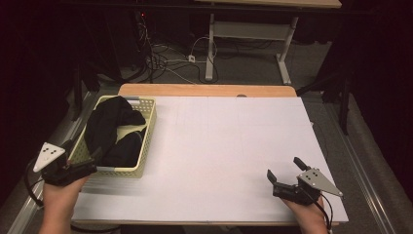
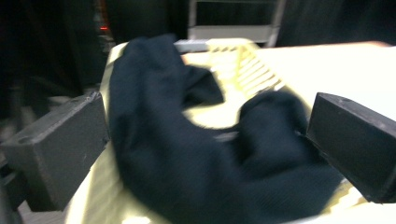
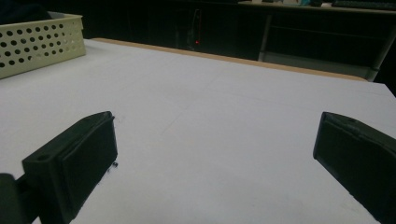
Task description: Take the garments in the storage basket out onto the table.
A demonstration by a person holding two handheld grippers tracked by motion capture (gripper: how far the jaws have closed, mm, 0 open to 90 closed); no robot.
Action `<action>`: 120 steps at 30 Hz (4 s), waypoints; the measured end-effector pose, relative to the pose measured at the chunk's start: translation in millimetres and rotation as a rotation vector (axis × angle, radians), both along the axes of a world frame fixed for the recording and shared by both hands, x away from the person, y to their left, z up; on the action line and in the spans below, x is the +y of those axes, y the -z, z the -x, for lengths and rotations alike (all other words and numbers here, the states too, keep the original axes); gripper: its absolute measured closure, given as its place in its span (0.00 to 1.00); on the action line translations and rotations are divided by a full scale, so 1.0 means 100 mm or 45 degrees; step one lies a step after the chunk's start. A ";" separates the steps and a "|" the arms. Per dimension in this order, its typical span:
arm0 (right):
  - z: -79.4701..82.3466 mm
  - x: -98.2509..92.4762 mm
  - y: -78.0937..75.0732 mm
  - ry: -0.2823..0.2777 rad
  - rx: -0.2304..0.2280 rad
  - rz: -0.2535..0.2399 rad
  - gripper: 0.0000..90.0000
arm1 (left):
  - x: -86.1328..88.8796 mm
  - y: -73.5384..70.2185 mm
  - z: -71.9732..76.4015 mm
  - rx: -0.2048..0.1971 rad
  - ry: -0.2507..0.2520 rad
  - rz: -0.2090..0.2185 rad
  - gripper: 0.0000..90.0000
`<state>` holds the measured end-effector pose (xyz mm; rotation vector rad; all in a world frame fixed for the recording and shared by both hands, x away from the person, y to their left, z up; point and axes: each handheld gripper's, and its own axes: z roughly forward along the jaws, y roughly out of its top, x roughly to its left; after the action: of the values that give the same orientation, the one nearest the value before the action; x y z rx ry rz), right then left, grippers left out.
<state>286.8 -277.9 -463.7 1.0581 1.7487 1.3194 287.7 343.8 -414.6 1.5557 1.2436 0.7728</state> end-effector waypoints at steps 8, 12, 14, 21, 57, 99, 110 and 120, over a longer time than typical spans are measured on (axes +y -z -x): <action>0.03 -0.03 -0.03 0.004 -0.013 -0.033 0.00 | -0.17 -0.31 -0.27 -0.022 0.064 -0.038 0.00; 0.02 -0.02 -0.03 0.013 -0.020 -0.044 0.00 | -0.25 -0.44 -0.43 -0.063 0.053 -0.052 0.00; 0.02 -0.02 -0.03 0.007 -0.019 -0.038 0.00 | -0.24 -0.47 -0.51 -0.052 0.048 -0.037 0.00; 0.03 -0.03 -0.02 0.011 -0.007 -0.036 0.00 | -0.22 -0.44 -0.73 0.000 0.039 -0.024 0.00; 0.03 -0.01 -0.07 -0.010 -0.020 -0.074 0.01 | -0.15 0.09 -1.47 0.847 -0.141 -0.328 0.47; 0.02 -0.01 -0.09 0.023 -0.030 -0.095 0.02 | -0.36 0.15 -1.42 0.774 0.215 -0.278 0.87; 0.01 -0.01 -0.05 0.026 -0.010 -0.088 0.02 | -0.23 -0.04 -1.36 0.714 0.160 -0.204 0.63; 0.02 -0.01 -0.04 0.031 -0.005 -0.084 0.02 | 0.08 -0.23 -1.33 0.803 0.013 -0.155 0.12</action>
<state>284.7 -278.4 -460.0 1.1096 1.6944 1.3711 421.1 351.9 -391.9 1.9884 1.6540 0.3546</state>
